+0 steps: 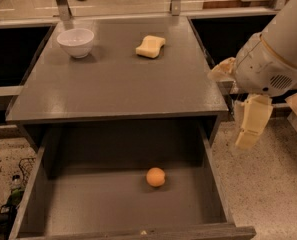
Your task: Pick orange from top drawer and place on counter
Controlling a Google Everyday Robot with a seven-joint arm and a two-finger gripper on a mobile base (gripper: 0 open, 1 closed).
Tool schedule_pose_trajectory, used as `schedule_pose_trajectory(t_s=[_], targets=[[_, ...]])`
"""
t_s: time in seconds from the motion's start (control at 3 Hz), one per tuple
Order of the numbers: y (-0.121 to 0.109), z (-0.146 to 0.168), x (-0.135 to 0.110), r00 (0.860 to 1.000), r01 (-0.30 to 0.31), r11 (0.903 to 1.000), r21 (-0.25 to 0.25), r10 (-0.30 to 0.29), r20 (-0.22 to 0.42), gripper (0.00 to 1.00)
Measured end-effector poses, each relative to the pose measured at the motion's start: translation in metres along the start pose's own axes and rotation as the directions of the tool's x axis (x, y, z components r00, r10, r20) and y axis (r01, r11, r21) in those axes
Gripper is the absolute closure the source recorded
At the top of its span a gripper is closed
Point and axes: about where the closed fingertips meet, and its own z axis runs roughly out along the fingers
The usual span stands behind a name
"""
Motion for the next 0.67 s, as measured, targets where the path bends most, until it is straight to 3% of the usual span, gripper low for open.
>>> schedule_pose_trajectory(t_s=[0.33,0.67], targets=[[0.0266,0.0180,-0.0147,0.998,0.059,0.9979,-0.028,-0.059,0.001,0.00],[0.0297,0.0216,-0.0141,0.998,0.059,0.9976,-0.037,-0.059,-0.003,0.00]])
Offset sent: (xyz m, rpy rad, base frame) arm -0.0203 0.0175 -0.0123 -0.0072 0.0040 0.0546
